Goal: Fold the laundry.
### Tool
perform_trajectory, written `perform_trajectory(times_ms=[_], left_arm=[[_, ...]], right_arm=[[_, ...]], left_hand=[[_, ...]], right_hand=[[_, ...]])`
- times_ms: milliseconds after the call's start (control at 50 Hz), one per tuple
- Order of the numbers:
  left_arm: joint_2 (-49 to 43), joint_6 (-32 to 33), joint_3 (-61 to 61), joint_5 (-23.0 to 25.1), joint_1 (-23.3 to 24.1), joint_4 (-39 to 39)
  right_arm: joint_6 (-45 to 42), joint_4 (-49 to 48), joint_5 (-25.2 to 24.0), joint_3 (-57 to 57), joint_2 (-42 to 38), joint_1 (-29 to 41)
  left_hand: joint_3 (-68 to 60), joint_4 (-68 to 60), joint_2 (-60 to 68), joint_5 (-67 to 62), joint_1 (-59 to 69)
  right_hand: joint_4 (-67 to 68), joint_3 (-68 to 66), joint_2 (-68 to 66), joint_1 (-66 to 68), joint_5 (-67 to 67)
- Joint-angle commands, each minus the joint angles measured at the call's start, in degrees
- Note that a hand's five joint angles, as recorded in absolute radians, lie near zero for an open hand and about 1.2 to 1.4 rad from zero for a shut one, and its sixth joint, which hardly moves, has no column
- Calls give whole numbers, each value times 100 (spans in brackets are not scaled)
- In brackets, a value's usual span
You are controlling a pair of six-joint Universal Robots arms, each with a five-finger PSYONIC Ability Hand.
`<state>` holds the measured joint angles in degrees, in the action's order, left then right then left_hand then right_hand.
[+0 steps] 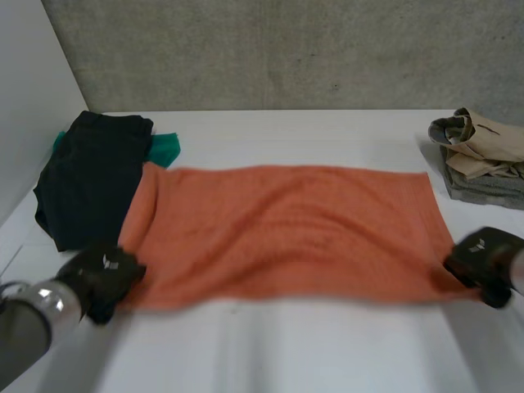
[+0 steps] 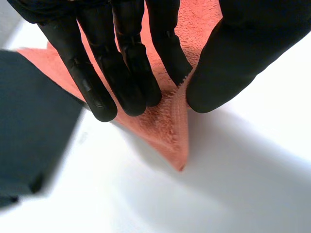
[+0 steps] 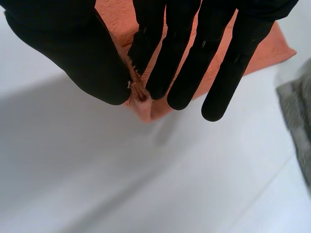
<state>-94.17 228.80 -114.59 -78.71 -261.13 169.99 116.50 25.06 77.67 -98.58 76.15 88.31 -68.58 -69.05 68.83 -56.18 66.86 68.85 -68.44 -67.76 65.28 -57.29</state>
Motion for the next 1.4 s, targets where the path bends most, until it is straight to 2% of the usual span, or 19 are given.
perform_trajectory(times_ms=[20,120,220,320,380,540,680,840,880,900,920,940,960,980,1000,1120,1220,1320,1400], left_arm=[[232,235,147,4,-122,-240],[-198,156,498,-4,-8,876],[-1048,-89,1077,-22,395,2087],[-1929,-336,1877,-31,598,2722],[-2533,-345,2543,-92,703,2977],[-4012,-328,4663,-716,924,3057],[-5074,-301,6077,-725,871,3084],[-5761,-301,7001,-734,862,3101],[-5832,-301,7099,-734,862,3092],[-5858,-301,7117,-734,879,3092],[-5876,-301,7091,-717,914,3092],[-5876,-310,7064,-725,923,3101],[-5868,-319,7029,-716,941,3110],[-5868,-336,6977,-708,959,3119],[-5850,-345,6898,-708,994,3145],[-5561,-398,6529,-769,1143,3321],[-4526,-678,5547,-752,1161,3365],[-3663,-1223,4719,-769,1161,3304],[-2899,-1794,3867,-716,1152,3312]], right_arm=[[-225,-264,-94,-118,313,-332],[487,-1125,-85,111,-196,-315],[988,-2197,-24,383,-794,80],[1217,-3531,493,804,-1303,423],[1252,-3947,705,1095,-1594,528],[1217,-4493,926,2412,-2727,924],[1200,-4764,1049,3318,-3439,1074],[1164,-5196,1233,4188,-4213,1127],[1156,-5187,1207,4338,-4363,1144],[1147,-5187,1207,4365,-4389,1153],[1121,-5187,1242,4391,-4416,1162],[1094,-5170,1260,4383,-4442,1188],[1077,-5161,1242,4348,-4442,1232],[1085,-5161,1225,4313,-4425,1267],[1103,-5161,1207,4269,-4399,1311],[1515,-5134,1207,3584,-3670,1417],[2385,-4950,1040,2881,-2862,1355],[3254,-4109,637,2327,-2001,1110],[3511,-3159,259,2098,-1744,732]], left_hand=[[-1142,-1095,1117,-1382,1314],[-1142,-1095,1117,-1382,1314],[-1142,-1095,1117,-1382,1314],[-1142,-1095,1117,-1382,1314],[-1142,-1095,1117,-1382,1314],[-1142,-1095,1117,-1382,1314],[-1142,-1095,1117,-1382,1314],[-1142,-1095,1117,-1382,1314],[-1142,-1095,1117,-1382,1314],[-1142,-1095,1117,-1382,1314],[2870,2916,-2894,2629,-2697],[5691,5737,-5715,5450,-5518],[5858,5905,-5883,5618,-5686],[5206,5253,-5230,4965,-5033],[5858,5905,-5883,5618,-5686],[5858,5905,-5883,5618,-5686],[5858,5905,-5883,5618,-5686],[5858,5905,-5883,5618,-5686],[5858,5905,-5883,5618,-5686]], right_hand=[[1115,-1156,-1224,1472,-1271],[1115,-1156,-1224,1472,-1271],[1115,-1156,-1224,1472,-1271],[1115,-1156,-1224,1472,-1271],[1115,-1156,-1224,1472,-1271],[1115,-1156,-1224,1472,-1271],[1115,-1156,-1224,1472,-1271],[1115,-1156,-1224,1472,-1271],[1115,-1156,-1224,1472,-1271],[488,-529,-597,845,-644],[-2849,2808,2740,-2492,2692],[-5885,5844,5776,-5528,5729],[-5885,5844,5776,-5528,5729],[-5885,5844,5776,-5528,5729],[-5885,5844,5776,-5528,5729],[-5885,5844,5776,-5528,5729],[-5885,5844,5776,-5528,5729],[-5680,5639,5571,-5323,5524],[-5054,5012,4944,-4697,4897]])
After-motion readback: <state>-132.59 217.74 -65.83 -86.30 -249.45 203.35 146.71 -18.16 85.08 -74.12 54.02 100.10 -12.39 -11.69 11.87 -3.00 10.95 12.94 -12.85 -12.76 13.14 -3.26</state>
